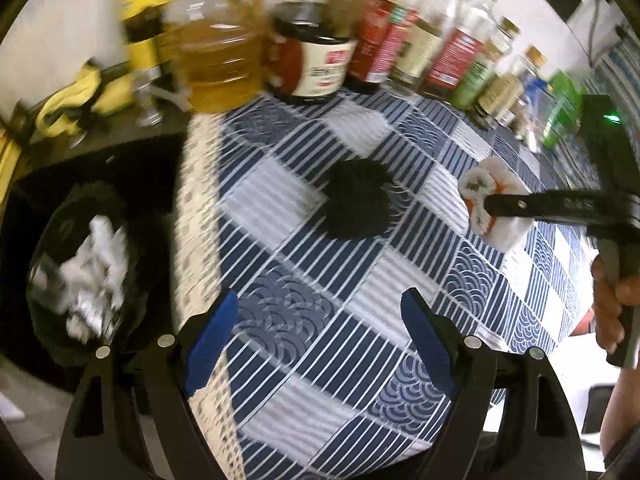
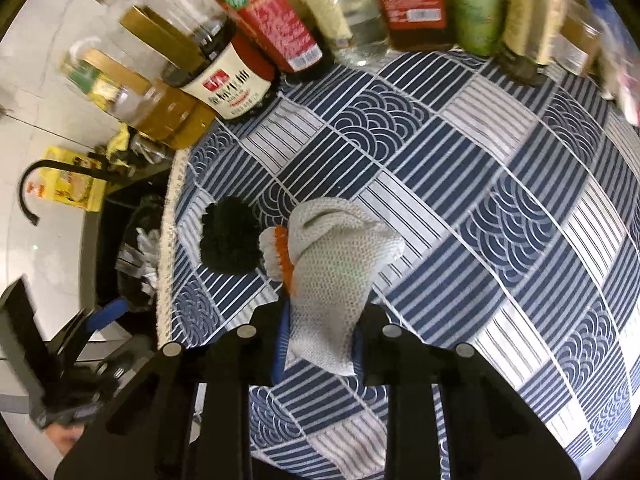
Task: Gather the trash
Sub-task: 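Grasp the black sponge with the left tool while the right holds the glove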
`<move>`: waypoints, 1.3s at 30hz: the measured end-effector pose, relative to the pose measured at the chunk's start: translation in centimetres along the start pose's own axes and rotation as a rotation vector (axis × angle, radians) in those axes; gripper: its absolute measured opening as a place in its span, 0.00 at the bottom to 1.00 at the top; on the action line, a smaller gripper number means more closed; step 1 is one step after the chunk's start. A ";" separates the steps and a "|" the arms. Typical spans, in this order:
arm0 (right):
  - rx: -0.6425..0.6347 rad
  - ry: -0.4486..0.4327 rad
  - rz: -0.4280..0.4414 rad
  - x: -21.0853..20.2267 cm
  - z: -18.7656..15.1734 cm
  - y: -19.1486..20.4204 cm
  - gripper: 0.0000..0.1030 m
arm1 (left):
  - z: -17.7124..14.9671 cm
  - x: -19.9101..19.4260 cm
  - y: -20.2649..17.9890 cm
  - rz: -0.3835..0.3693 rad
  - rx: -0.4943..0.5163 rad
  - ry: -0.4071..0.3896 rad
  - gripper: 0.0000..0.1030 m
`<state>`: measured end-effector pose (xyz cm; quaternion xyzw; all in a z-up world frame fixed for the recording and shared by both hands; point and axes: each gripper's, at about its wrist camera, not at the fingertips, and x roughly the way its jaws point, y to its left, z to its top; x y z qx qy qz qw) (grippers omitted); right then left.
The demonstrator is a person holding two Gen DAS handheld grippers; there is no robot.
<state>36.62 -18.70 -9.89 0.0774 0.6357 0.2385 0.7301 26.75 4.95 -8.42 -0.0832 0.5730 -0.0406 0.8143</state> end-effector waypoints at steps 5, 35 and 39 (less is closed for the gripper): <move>0.060 -0.050 0.001 -2.7 -2.7 -1.8 0.26 | 2.5 3.0 -2.3 0.000 0.098 0.040 0.79; 0.194 -0.066 -0.030 -4.1 -6.7 -5.5 0.26 | 8.0 11.6 -2.9 -0.014 0.136 0.129 0.55; 0.185 -0.063 -0.029 -4.0 -6.6 -5.3 0.26 | 7.8 11.3 -2.8 -0.018 0.132 0.128 0.55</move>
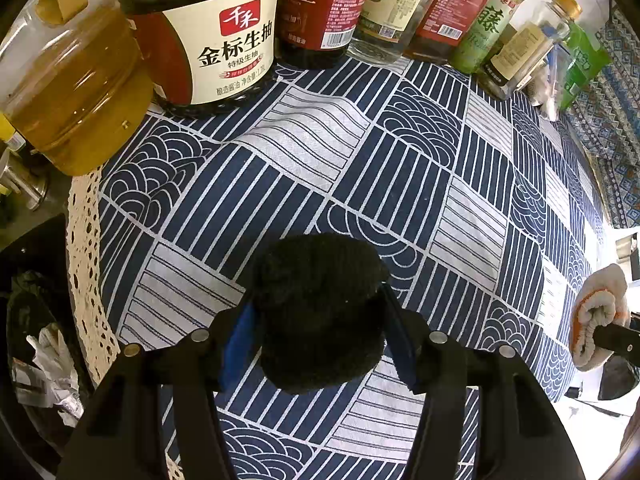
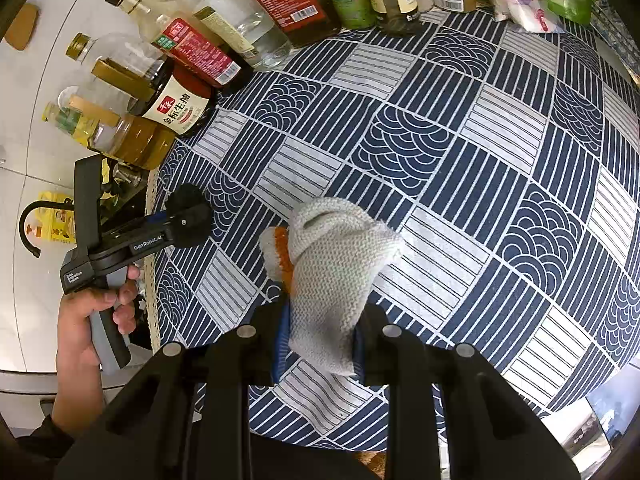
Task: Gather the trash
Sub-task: 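Grasp the black sponge with the left tool while the right holds the glove, then carry the held glove and black sponge over the trash bag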
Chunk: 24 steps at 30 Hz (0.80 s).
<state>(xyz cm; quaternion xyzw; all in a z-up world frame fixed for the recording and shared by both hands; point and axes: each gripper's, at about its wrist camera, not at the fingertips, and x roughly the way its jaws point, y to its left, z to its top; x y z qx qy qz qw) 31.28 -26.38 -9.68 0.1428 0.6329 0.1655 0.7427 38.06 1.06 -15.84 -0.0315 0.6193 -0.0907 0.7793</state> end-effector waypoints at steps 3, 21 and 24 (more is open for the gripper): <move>-0.007 0.002 0.001 0.1 0.1 0.3 0.26 | -0.2 -0.5 -0.1 -0.003 0.002 -0.008 0.55; -0.182 0.096 0.050 5.2 -0.3 8.8 0.26 | -5.7 -7.3 5.2 0.011 -0.112 -0.093 0.55; -0.236 0.122 0.065 6.8 -0.6 11.7 0.26 | -7.4 -8.6 7.1 0.026 -0.144 -0.102 0.55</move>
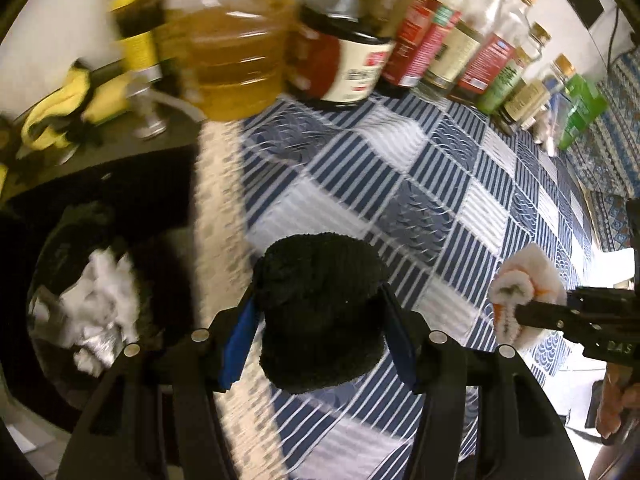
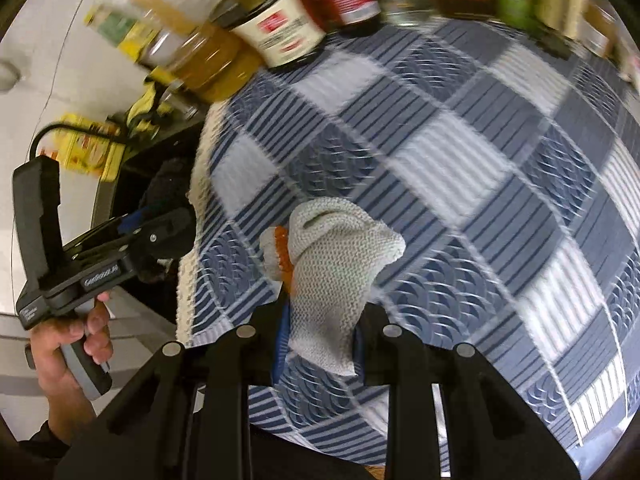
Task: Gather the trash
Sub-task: 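Carry the held glove and black sponge over the trash bag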
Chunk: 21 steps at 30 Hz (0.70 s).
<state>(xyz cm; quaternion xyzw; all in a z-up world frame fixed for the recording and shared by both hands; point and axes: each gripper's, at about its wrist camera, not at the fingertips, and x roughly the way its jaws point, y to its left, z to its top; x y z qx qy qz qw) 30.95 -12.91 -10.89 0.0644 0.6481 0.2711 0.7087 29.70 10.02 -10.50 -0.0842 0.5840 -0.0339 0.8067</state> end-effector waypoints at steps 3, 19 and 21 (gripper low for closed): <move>-0.049 0.022 0.012 1.6 0.4 2.7 0.26 | -1.4 -1.2 2.7 0.017 -0.042 -0.009 0.55; -0.254 0.103 0.056 9.4 1.7 17.7 0.26 | -7.4 -6.4 16.9 0.072 -0.217 -0.061 0.55; -0.265 0.108 0.062 10.3 1.9 19.4 0.26 | -7.7 -6.8 18.4 0.075 -0.224 -0.064 0.55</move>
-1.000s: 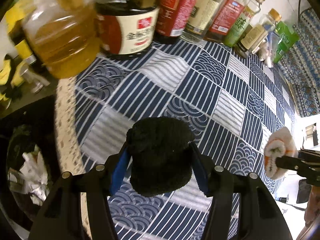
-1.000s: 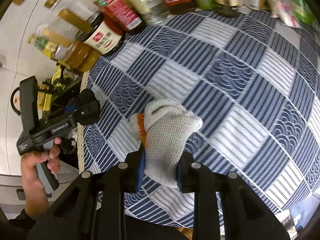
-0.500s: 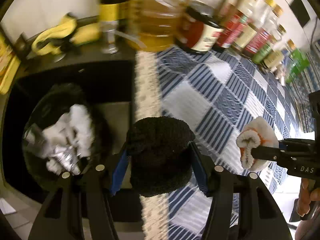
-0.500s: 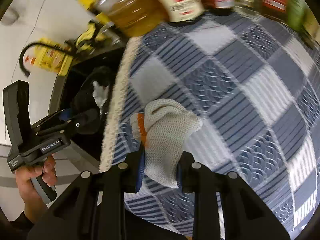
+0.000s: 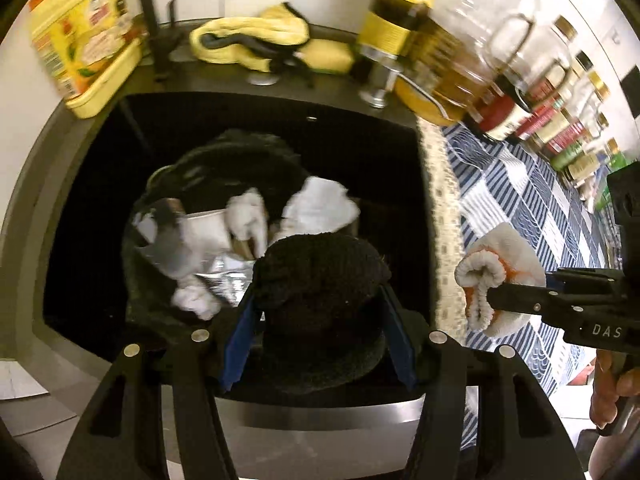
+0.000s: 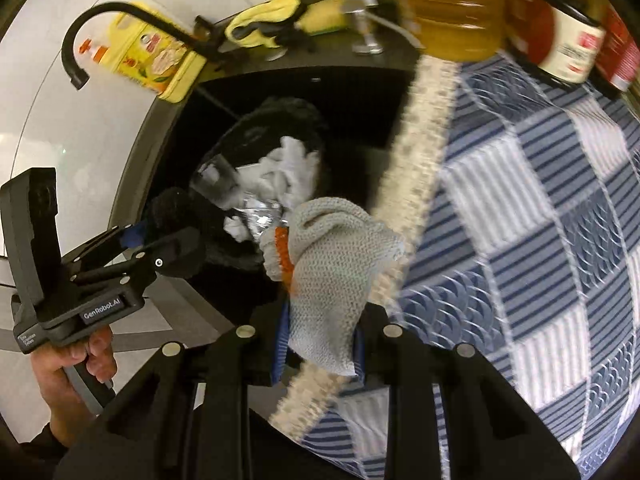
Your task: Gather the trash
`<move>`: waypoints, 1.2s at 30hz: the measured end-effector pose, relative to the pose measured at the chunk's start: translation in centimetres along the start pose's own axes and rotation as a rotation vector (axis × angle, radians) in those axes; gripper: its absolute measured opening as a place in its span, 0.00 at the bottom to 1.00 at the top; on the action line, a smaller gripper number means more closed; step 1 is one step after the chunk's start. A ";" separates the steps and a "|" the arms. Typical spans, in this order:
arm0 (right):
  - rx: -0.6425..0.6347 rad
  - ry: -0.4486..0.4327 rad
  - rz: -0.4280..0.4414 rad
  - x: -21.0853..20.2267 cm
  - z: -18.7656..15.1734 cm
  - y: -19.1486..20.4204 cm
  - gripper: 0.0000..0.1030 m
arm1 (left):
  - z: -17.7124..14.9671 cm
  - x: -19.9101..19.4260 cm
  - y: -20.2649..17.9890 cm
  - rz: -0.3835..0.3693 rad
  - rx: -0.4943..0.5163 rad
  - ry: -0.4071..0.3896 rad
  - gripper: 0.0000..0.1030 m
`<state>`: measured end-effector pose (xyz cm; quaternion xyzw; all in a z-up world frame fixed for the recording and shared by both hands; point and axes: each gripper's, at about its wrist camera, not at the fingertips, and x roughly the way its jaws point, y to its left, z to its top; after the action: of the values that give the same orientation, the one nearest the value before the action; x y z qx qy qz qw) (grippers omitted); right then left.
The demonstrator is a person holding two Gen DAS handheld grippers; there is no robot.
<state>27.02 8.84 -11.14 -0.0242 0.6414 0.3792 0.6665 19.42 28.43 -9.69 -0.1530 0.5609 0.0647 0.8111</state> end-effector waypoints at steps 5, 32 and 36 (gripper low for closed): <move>-0.021 0.008 0.011 1.9 1.7 3.1 0.27 | 0.5 -0.5 3.4 0.007 -0.018 -0.003 0.55; -0.071 0.152 0.025 11.2 11.8 8.8 0.59 | 3.3 3.3 11.6 -0.038 -0.118 0.107 0.66; -0.066 0.141 0.024 11.0 11.9 8.8 0.59 | 3.3 3.2 11.8 -0.036 -0.126 0.104 0.68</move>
<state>31.02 26.48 -14.61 -0.0649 0.6741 0.4057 0.6139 20.25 40.43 -13.62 -0.2168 0.5944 0.0771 0.7705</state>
